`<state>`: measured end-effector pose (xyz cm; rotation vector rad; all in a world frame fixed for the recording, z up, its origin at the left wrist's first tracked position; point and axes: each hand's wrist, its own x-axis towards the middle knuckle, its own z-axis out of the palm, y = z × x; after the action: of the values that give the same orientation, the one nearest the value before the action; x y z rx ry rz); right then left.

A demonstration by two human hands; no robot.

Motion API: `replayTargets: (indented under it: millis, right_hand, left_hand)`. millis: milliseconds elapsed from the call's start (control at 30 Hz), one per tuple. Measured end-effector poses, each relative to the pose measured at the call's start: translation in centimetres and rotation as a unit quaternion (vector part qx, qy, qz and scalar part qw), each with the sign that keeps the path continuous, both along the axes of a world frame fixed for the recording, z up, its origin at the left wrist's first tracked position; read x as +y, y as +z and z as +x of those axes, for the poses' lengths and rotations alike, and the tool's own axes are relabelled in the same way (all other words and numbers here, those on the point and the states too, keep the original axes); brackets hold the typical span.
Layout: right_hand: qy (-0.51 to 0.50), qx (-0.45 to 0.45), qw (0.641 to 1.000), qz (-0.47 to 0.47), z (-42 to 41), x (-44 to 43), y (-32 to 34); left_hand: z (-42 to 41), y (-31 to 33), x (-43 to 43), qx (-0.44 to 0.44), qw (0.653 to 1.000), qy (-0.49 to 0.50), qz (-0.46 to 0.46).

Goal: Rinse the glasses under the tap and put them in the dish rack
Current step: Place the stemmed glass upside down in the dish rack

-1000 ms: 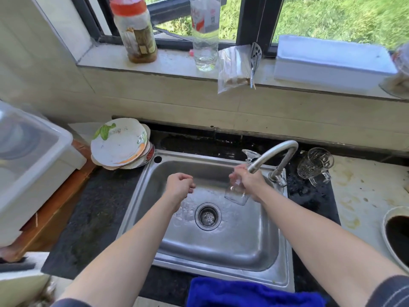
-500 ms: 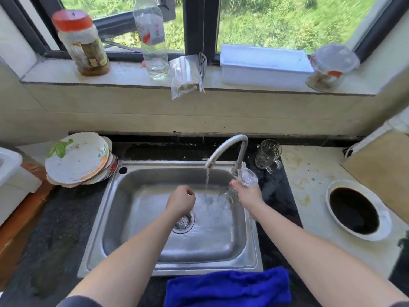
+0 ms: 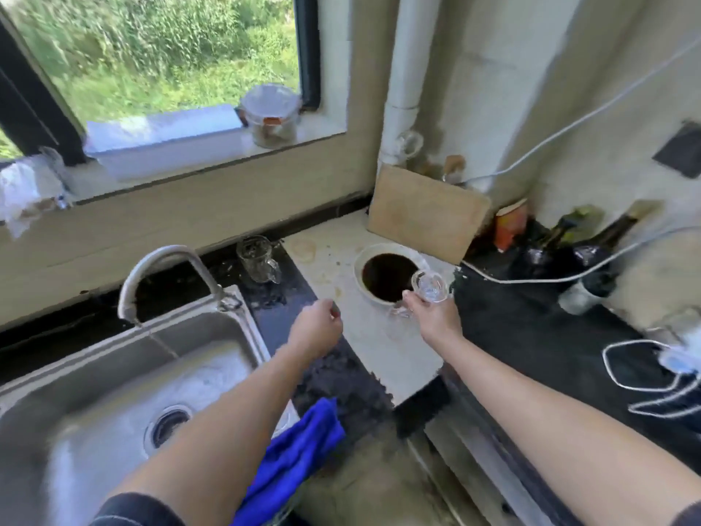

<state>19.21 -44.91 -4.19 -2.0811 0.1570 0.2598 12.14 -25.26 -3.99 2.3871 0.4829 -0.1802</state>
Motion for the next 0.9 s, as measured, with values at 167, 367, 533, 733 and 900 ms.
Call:
replayTargets:
  millis: [167,367,533,733,900]
  right_hand:
    - [-0.124,-0.001,0.992,-0.008,-1.4,-13.1,0.4]
    - [-0.265,0.016,0.964,-0.018,-4.8,-26.0,0.2]
    - [-0.357,0.0,0.934,-0.031,-9.0,-33.6,-0.7]
    - [-0.515,0.013,0.857,0.029,-15.5,-41.9,-1.7]
    - [-0.636,0.022,0.765,0.102,-22.3,-47.8,-2.0]
  left_hand:
    - [3.4,0.2,-12.0,0.004,0.995,-0.103,0.008]
    - [6.0,0.1,-24.3,0.006,0.962,-0.269,0.053]
    - [6.7,-0.7,-32.4,0.008,0.936,-0.352,0.021]
    - [5.7,-1.2,-42.6,0.022,0.875,-0.483,0.004]
    - [2.5,-0.9,-51.2,0.034,0.824,-0.565,-0.004]
